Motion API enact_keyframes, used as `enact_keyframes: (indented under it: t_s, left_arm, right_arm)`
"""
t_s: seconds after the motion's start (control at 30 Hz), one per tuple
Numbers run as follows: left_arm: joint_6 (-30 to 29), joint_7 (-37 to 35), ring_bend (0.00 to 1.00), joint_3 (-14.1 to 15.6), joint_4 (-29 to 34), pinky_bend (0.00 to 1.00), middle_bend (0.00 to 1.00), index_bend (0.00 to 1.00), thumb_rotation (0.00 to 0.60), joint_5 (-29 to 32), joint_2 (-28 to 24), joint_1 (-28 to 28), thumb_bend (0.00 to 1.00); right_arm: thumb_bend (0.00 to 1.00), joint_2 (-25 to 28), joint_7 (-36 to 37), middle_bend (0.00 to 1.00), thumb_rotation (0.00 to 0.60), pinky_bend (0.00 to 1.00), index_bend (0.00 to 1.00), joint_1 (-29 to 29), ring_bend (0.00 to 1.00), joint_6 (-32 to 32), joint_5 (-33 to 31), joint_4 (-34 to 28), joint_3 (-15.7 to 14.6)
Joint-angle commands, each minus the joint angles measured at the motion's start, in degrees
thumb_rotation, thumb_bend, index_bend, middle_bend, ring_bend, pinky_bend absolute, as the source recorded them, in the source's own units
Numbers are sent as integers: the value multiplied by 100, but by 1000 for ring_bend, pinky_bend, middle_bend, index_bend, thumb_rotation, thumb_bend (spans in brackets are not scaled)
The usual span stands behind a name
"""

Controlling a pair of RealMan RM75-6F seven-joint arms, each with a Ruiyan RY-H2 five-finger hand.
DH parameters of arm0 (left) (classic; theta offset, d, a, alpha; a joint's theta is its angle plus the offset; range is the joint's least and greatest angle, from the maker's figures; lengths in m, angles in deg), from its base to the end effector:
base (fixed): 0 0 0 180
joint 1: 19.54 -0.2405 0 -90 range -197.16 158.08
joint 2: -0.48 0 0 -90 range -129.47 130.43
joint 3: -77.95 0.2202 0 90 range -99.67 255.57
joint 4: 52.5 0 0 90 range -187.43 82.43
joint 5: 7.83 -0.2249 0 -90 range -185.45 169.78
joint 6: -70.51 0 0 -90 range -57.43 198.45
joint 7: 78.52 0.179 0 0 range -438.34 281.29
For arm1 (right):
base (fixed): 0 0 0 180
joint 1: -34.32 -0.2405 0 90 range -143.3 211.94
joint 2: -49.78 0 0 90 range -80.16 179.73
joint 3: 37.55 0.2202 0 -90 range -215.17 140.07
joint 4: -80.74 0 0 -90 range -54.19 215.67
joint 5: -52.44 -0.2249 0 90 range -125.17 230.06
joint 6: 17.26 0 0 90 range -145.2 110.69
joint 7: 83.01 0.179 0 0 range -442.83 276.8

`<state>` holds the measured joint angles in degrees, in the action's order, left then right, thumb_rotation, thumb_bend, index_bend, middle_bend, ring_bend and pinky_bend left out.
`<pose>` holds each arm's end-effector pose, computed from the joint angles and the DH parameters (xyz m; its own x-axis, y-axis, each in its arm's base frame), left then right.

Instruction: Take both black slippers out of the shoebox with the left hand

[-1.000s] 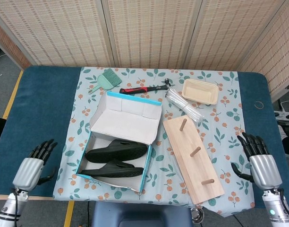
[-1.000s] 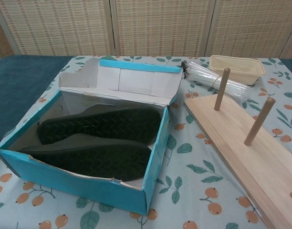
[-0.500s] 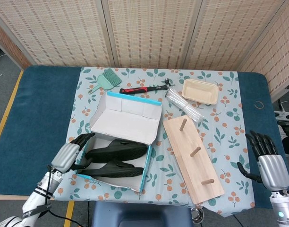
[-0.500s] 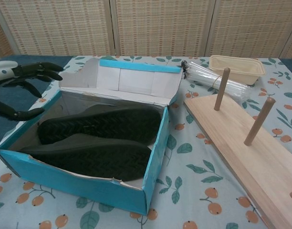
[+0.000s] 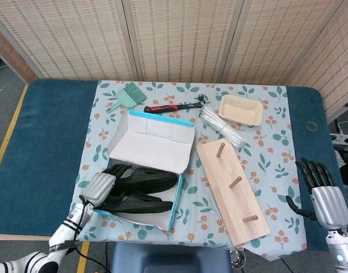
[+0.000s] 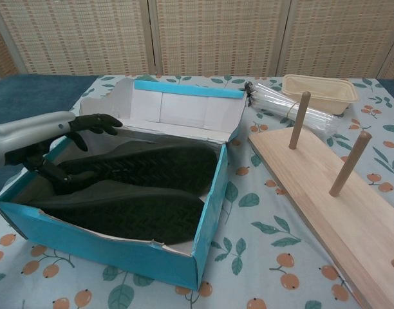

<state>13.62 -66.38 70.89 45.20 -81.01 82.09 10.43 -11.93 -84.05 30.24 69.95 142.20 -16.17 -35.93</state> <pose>-0.1360 0.2890 -0.0296 0.2905 0.3718 0.8817 0.9288 -0.3311 -0.1664 -0.2634 -0.2045 0.1321 0.3817 0.0065 0.9242 -0.9221 -0.0654 0.3813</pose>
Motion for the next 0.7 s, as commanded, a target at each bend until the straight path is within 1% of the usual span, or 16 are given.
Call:
enact_keyframes:
  t_s: [0.03,0.17,0.3,0.43,0.63,0.7]
  left_arm:
    - [42,60,105,4,-116,277,127,93,600,60,98,80,389]
    - [121,103,114,-21,-287,280,139,108,600,208,194,172,389]
    - [215,147,141,0,-274,301,176,160,600,332,169,243,388]
    - [351,58,191,37,-231,327,300,278,600,419,126,298,386]
    - [468,58,204,85,-250,327,345,327,600,532,117,386,386]
    - [414,71,224,85,-284,334,396,400,600,528,148,393,389]
  right_arm:
    - [269,4,5,0,434,0,0,-4,0,-22,2,0,-2]
    - [269,9,16,0,433,0,0,-7,0,-47,2,2,1]
    - [269,13,29,0,433,0,0,5,0,-34,-41,11,32]
    - [269,8,22,0,433,0,0,6,0,-50,-65,10,46]
    - [269,14,17,0,434,0,0,18,0,-43,-44,0,44]
    - [269,16,17,0,435,0,0,20,0,-48,-43,-2,44]
